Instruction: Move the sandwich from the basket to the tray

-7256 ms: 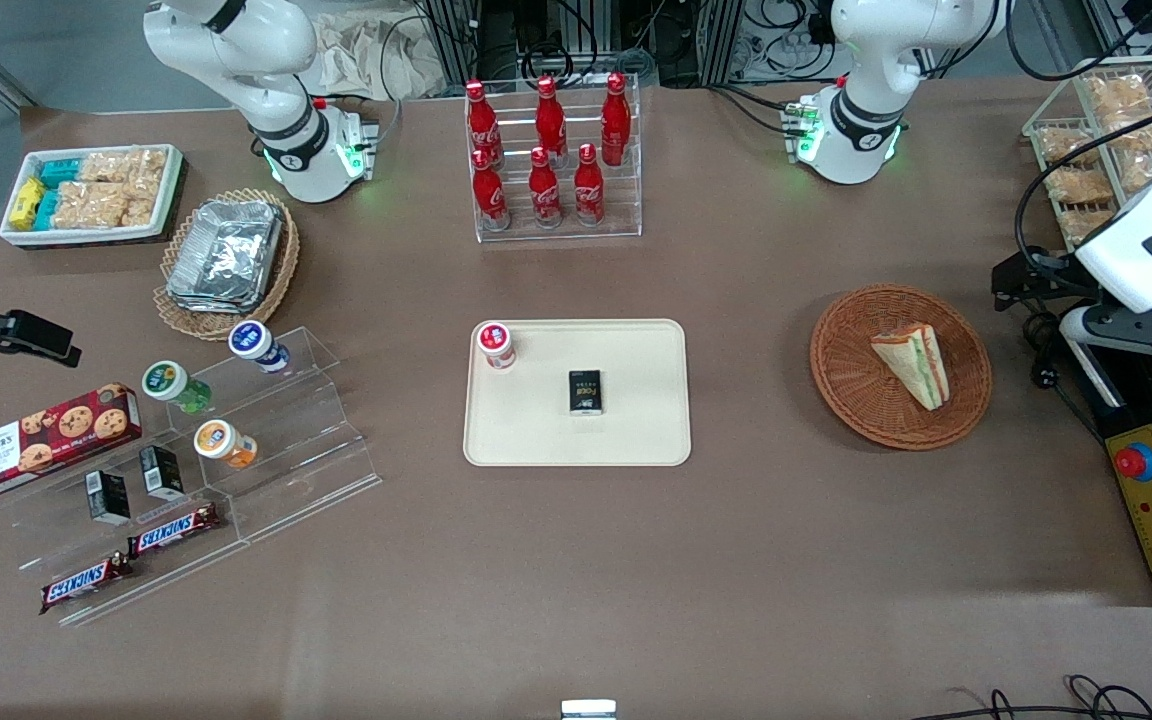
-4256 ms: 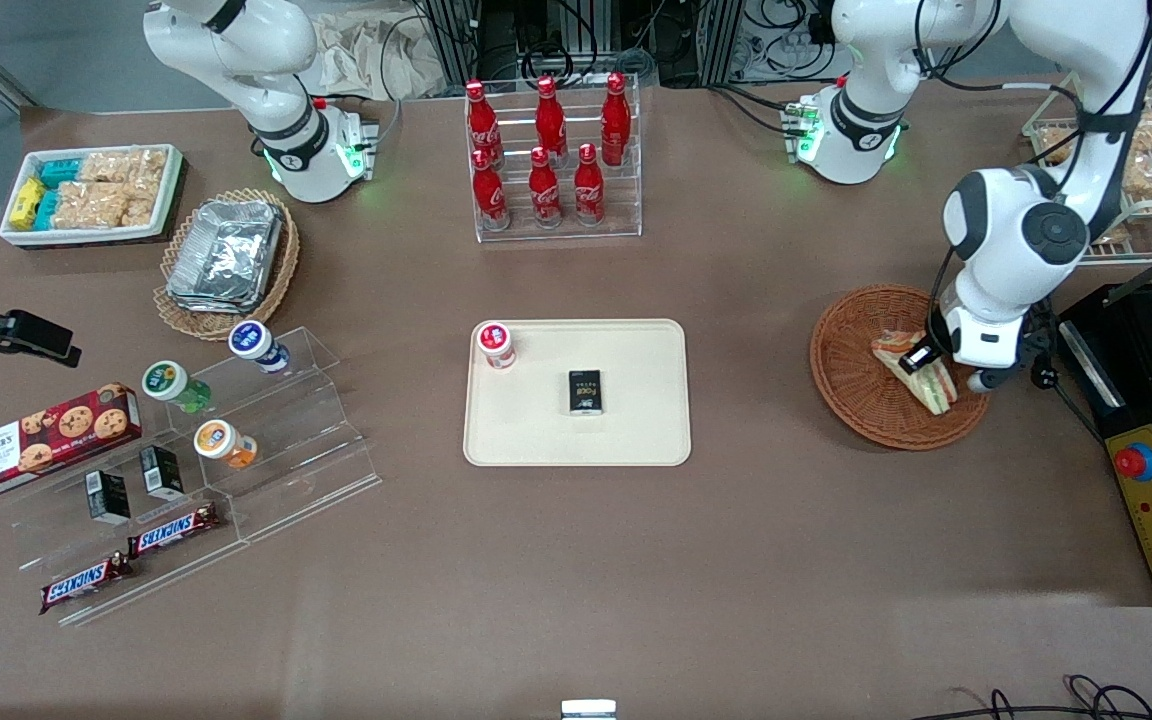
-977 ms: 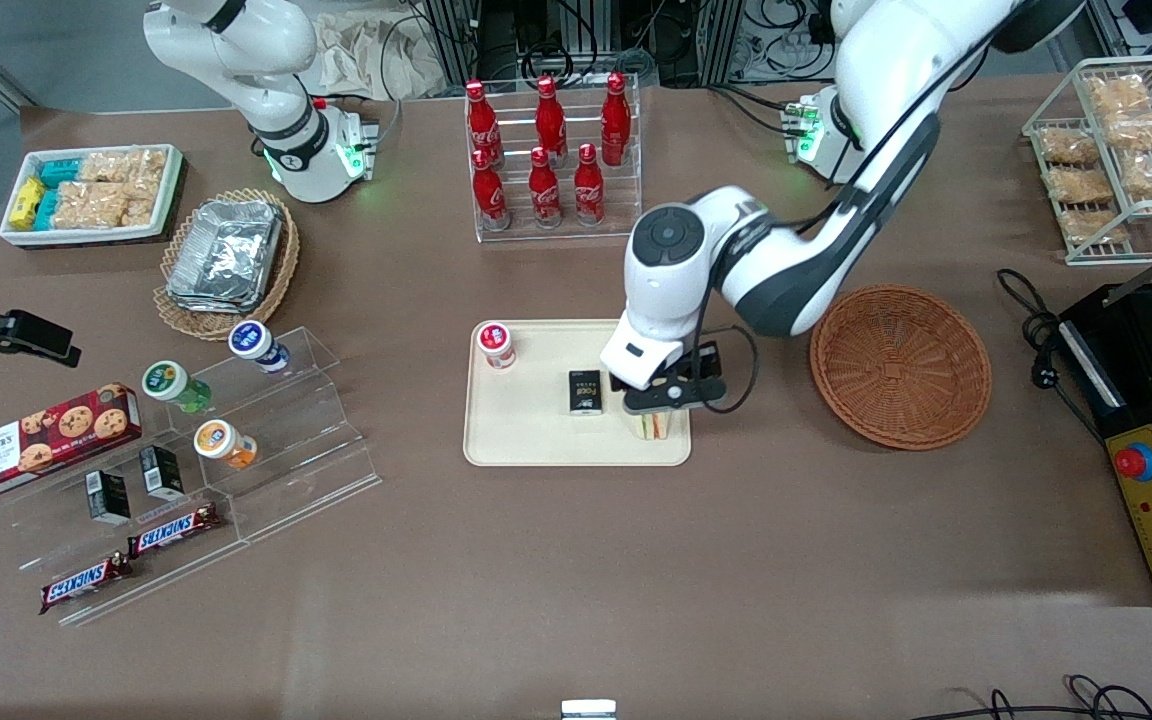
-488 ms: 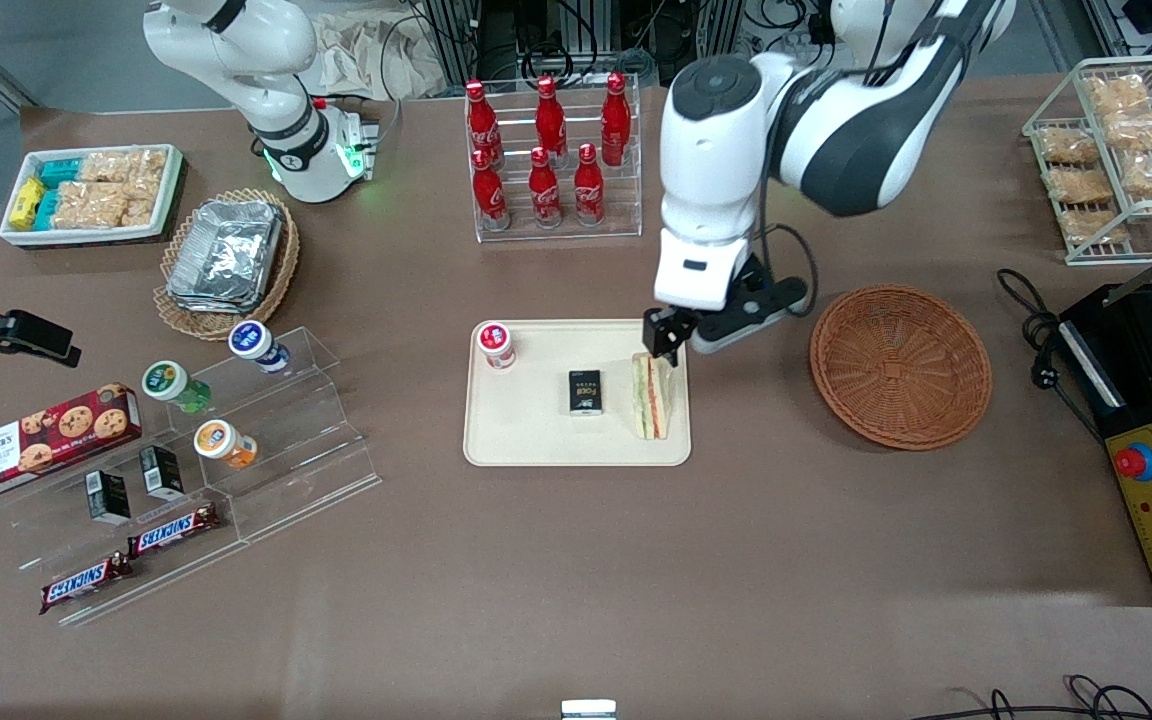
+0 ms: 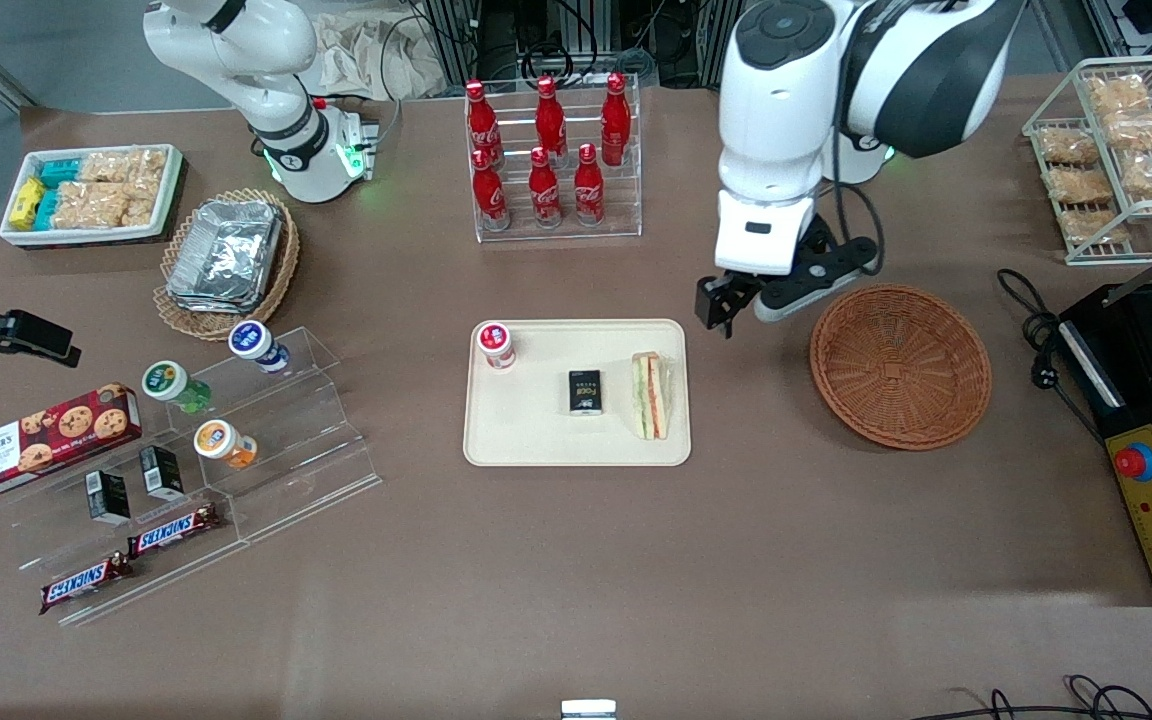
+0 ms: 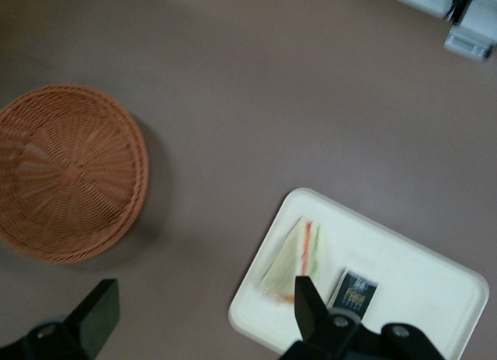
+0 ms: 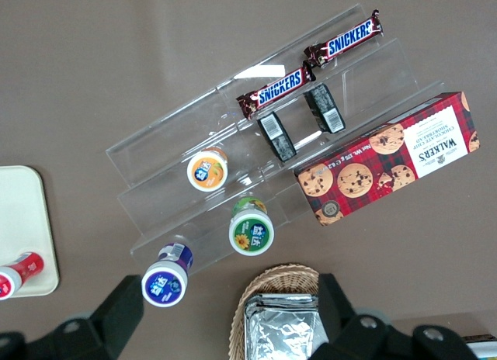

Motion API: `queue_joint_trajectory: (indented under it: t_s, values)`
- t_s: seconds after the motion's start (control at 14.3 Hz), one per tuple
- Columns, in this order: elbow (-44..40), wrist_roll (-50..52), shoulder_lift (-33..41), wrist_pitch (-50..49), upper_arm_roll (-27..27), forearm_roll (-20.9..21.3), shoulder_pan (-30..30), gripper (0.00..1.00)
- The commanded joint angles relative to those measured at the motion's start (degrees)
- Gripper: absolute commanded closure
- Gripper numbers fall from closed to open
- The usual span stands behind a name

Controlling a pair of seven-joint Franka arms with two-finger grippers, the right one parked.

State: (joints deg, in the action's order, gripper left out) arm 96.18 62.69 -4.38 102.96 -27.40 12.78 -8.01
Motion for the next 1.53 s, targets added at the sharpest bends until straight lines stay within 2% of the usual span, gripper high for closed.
queue_joint_trajectory:
  t_s: [0.0,0.21,0.35,0.63,0.77,0.98,1.19,1.47]
  values:
    - [-0.74,-12.72,4.98,-5.04,5.66,-7.21,0.27,0.0]
    - [0.76,-27.93,8.69,-7.93,12.97,-11.01,-0.17,0.0]
    - [0.59,-37.68,9.48,-10.05,17.18,-11.28,-0.17,0.0]
    - [-0.91,-63.96,9.39,-13.05,26.33,-11.99,-0.17,0.0]
    - [-1.43,-71.54,8.61,-13.14,29.59,-11.11,0.35,0.0]
    - [-1.96,-72.45,4.84,-13.22,29.6,-12.69,1.33,0.0]
    - [-2.4,-72.1,4.13,-11.92,29.69,-13.13,1.33,0.0]
    - [-3.19,-61.4,4.12,-5.23,28.38,-13.48,0.89,0.0]
